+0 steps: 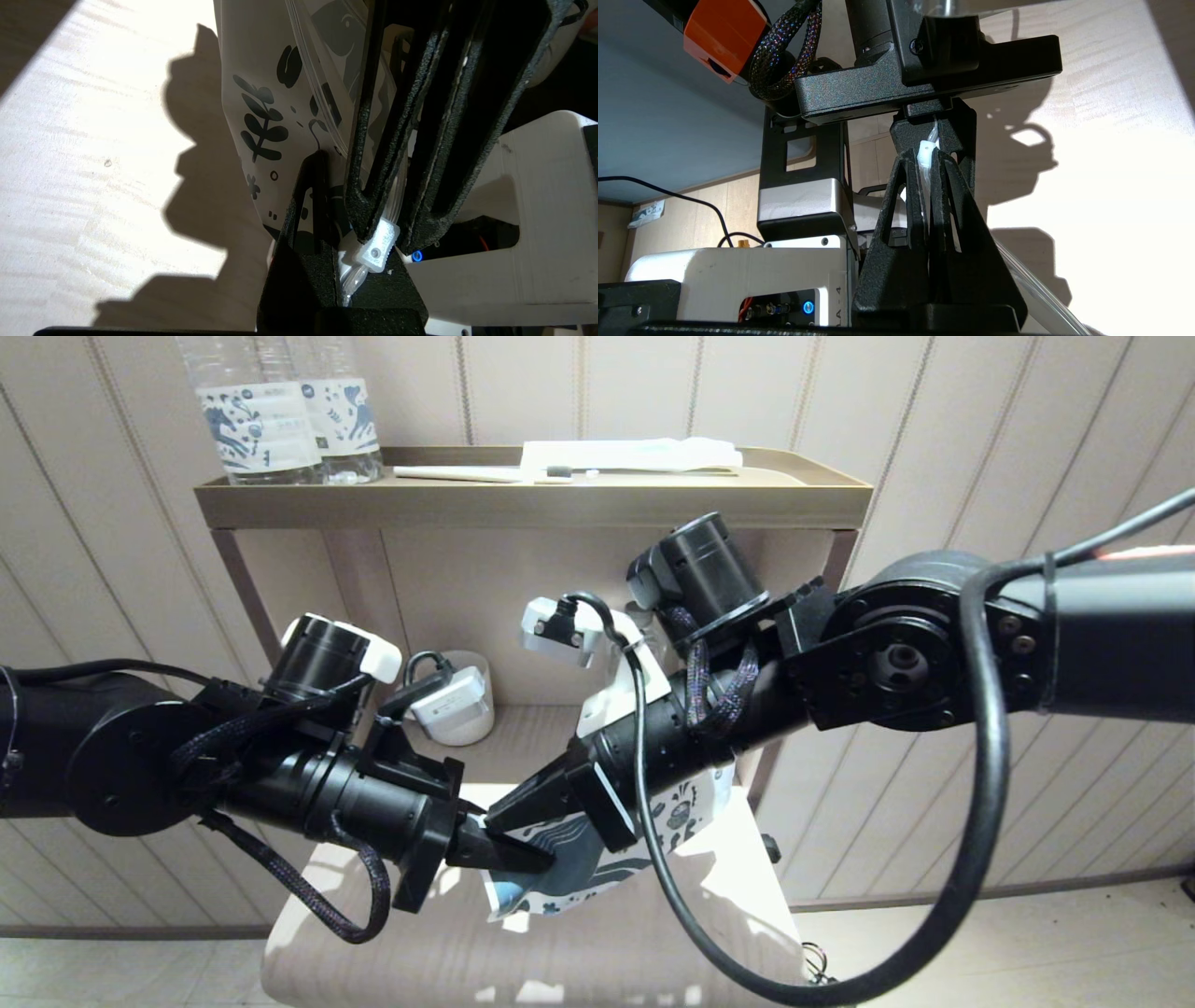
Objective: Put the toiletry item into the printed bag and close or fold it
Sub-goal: Close the strorage bag and place it on the desk
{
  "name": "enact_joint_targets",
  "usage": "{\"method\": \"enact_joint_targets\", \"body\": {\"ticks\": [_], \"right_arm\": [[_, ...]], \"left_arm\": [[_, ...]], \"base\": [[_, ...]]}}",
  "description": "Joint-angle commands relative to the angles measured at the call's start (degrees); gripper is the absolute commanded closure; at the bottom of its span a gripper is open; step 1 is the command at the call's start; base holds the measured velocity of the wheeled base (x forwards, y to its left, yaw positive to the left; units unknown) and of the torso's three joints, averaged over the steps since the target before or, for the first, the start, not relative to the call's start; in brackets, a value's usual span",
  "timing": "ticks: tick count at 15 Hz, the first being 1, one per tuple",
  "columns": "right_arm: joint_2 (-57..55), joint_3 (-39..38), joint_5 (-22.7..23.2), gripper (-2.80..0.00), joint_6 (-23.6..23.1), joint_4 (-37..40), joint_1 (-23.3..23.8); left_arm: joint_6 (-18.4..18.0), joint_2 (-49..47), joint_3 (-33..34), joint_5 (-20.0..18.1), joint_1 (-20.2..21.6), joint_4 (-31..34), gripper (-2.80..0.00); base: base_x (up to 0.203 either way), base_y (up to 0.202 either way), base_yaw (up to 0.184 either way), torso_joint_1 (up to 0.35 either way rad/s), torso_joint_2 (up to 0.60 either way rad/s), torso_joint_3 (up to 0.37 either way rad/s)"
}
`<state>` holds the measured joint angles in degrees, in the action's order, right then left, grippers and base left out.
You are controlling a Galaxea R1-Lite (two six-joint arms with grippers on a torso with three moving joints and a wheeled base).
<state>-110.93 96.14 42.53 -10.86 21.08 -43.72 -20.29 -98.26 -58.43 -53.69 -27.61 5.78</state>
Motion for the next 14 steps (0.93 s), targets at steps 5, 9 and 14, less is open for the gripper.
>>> {"method": "enact_joint_targets", "body": {"ticks": [5, 9, 14], "right_arm": [[3.44, -1.70, 0.36, 0.00, -0.48, 0.21, 4.11], [7.60, -5.01, 0.36, 0.00, -0.53, 0.22, 7.38], [15.90, -15.70, 0.36, 0.00, -0.48, -0.24, 13.59]], "left_arm": [[-0.11, -0.27, -0.02, -0.28, 0.01, -0.07, 0.00], [-0.11, -0.18, 0.07, -0.28, 0.10, -0.07, 0.00], [-0.11, 0.35, 0.11, -0.41, 0.63, -0.07, 0.00]], "base": [[0.000, 0.000, 0.000, 0.000, 0.00, 0.000], [0.000, 0.000, 0.000, 0.000, 0.00, 0.000], [0.000, 0.000, 0.000, 0.000, 0.00, 0.000]]}}
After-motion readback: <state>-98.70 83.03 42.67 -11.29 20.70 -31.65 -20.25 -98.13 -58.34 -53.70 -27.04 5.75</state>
